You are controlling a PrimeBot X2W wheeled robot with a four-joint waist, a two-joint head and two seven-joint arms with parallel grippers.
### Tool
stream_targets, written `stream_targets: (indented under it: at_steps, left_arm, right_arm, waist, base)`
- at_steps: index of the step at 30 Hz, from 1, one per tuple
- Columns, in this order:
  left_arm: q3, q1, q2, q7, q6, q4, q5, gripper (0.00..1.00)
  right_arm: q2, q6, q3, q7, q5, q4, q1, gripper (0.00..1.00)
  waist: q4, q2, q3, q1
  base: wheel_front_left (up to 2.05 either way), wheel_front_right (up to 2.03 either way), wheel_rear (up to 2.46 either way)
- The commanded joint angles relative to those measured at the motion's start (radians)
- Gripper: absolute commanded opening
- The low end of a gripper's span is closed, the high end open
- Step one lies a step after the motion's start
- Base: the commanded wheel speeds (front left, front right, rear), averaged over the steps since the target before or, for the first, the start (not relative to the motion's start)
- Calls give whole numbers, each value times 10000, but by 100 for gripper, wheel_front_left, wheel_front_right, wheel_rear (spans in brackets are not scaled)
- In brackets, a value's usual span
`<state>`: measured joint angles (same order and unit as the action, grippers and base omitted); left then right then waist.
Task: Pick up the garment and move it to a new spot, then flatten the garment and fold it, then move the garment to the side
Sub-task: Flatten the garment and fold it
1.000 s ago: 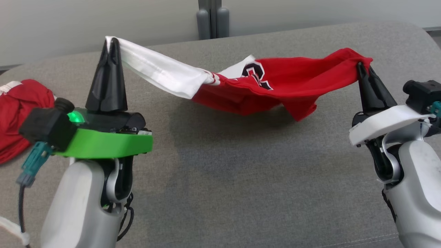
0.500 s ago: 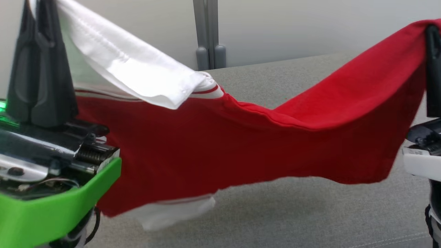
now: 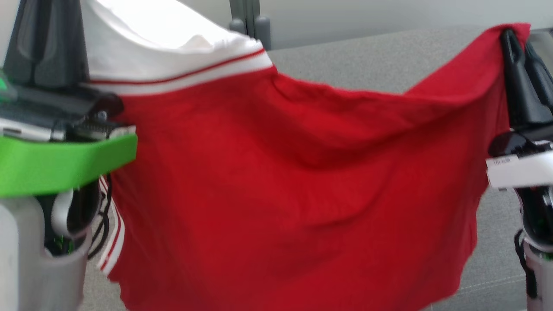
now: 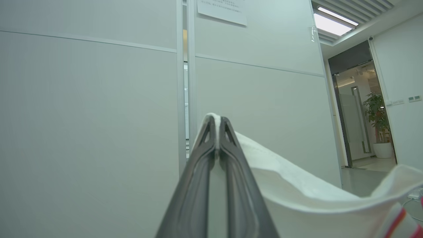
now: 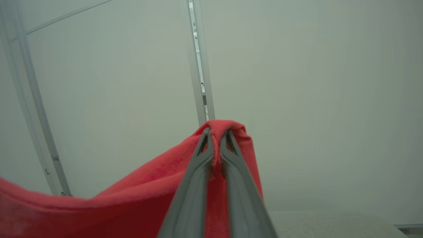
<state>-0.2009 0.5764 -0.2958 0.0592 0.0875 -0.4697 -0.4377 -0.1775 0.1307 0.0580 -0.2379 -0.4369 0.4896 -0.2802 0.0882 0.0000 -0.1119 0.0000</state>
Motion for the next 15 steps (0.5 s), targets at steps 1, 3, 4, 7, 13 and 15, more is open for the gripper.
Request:
stream_targets:
  at_steps: [1, 3, 4, 7, 13, 15]
  left_arm:
    - [11, 633, -77, -48, -173, 575, -33, 0]
    - [-14, 1618, -13, -60, -407, 1579, -154, 0]
    - [40, 2355, 55, -208, -522, 2185, -180, 0]
    - [151, 4390, 238, -599, -694, 3832, -33, 0]
    - [313, 7438, 661, -2301, -795, 6528, 435, 0]
    - [343, 7726, 850, -2689, -847, 7100, 386, 0]
  right_arm:
    - [-106, 0, -145, 102, -64, -650, -730, 0]
    - [-310, 0, -297, 336, 138, -1784, -1901, 0]
    - [-385, 0, -394, 513, 250, -2555, -2699, 0]
    - [-464, 0, -592, 1198, 742, -4441, -4920, 0]
    - [-125, 0, -814, 3131, 2148, -8075, -8581, 0]
    - [-23, -2, -830, 3664, 2543, -9122, -9261, 0]
  waist:
    - [51, 0, -1260, 0]
    - [33, 0, -1831, 0]
    - [23, 0, -2110, 0]
    - [-53, 0, -2784, 0]
    - [-354, 0, -3841, 0]
    - [-543, 0, -4192, 0]
  base:
    - [0, 0, 0]
    - [0, 0, 0]
    - [0, 0, 0]
    - [0, 0, 0]
    - [0, 0, 0]
    - [0, 0, 0]
